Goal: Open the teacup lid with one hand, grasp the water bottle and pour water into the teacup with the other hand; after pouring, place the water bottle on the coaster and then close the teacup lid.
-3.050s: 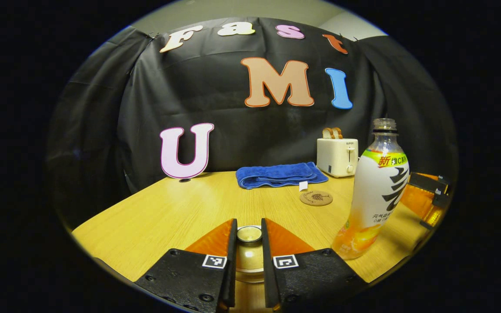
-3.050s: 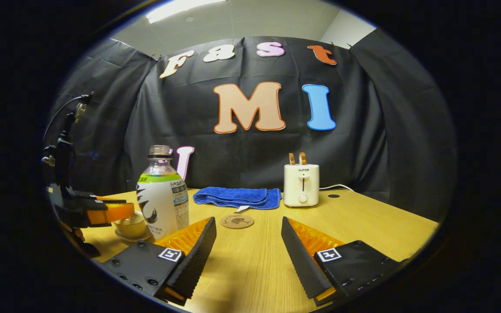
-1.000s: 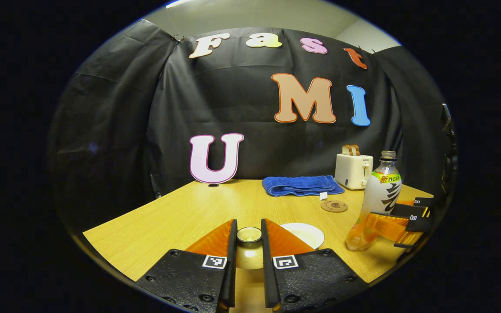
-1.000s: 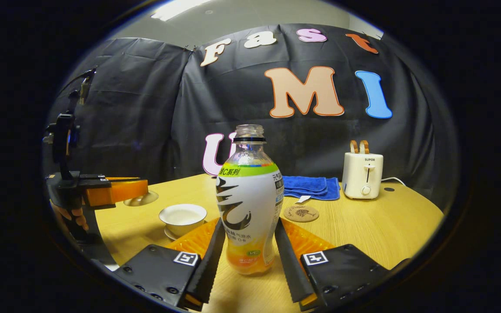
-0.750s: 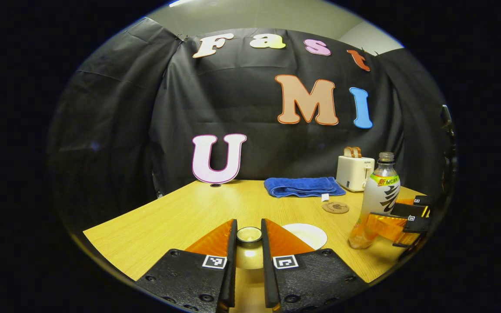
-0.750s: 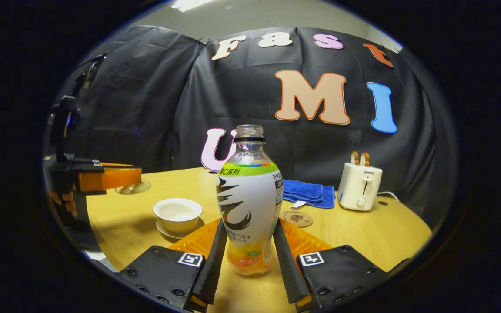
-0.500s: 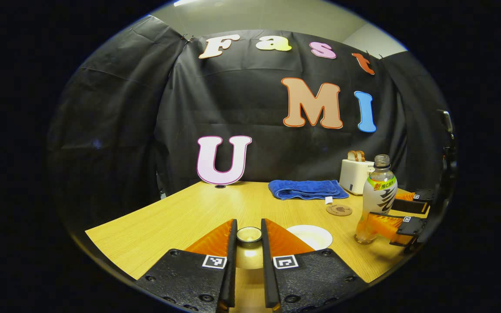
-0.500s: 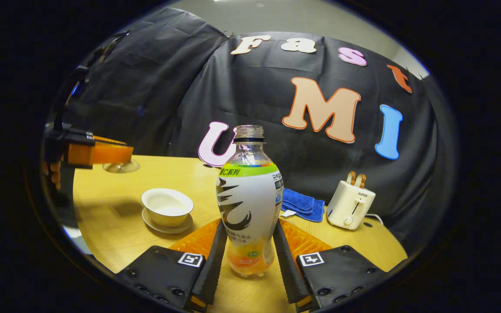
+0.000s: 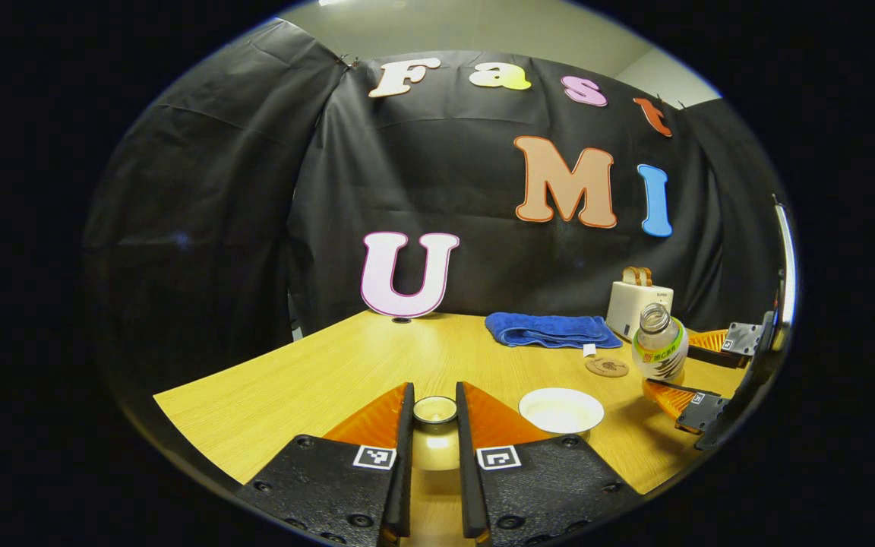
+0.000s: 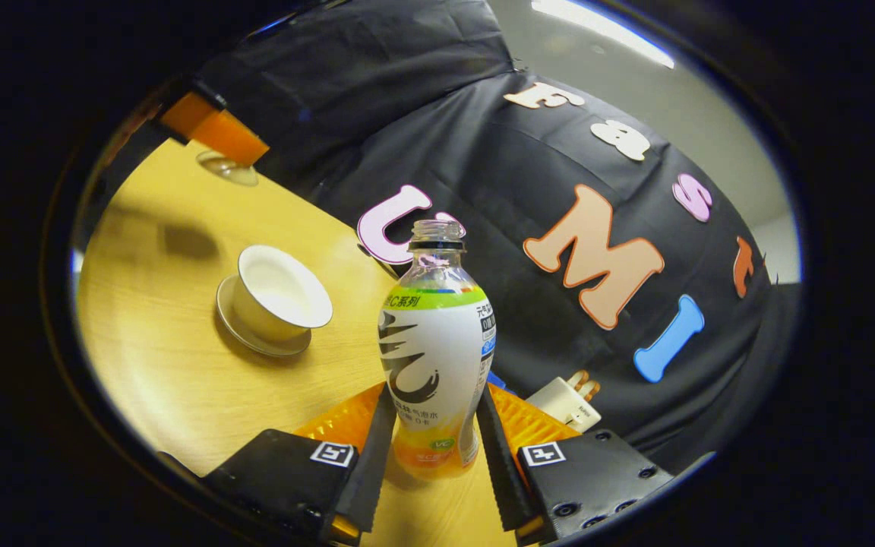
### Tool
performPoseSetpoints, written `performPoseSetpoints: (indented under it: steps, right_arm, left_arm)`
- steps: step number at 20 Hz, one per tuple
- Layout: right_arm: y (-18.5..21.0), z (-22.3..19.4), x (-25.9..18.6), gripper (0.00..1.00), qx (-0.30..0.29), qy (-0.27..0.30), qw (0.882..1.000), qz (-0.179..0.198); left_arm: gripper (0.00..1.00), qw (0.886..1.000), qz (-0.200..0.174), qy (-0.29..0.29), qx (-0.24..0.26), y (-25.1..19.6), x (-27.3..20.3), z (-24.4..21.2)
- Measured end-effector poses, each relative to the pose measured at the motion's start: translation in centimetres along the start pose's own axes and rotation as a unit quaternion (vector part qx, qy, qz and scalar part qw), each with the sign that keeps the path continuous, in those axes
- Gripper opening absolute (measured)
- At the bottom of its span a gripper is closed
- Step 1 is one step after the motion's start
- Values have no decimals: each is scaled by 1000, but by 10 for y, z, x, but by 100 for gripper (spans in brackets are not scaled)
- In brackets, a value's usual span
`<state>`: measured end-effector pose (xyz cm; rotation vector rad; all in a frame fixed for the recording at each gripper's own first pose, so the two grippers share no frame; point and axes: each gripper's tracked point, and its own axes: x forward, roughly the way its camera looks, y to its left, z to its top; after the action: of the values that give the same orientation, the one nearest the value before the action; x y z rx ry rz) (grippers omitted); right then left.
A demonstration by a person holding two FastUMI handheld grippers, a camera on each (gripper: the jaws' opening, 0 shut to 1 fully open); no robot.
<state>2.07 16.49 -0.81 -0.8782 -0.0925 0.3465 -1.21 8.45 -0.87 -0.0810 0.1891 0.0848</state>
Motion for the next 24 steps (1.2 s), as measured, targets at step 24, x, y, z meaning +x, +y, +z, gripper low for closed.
performPoseSetpoints:
  steps: [24]
  right_arm:
    - [12, 5, 4, 64, -344, -46, 938, -8]
  left_arm:
    - [24, 1000, -3, 2, -15, 5, -2, 1]
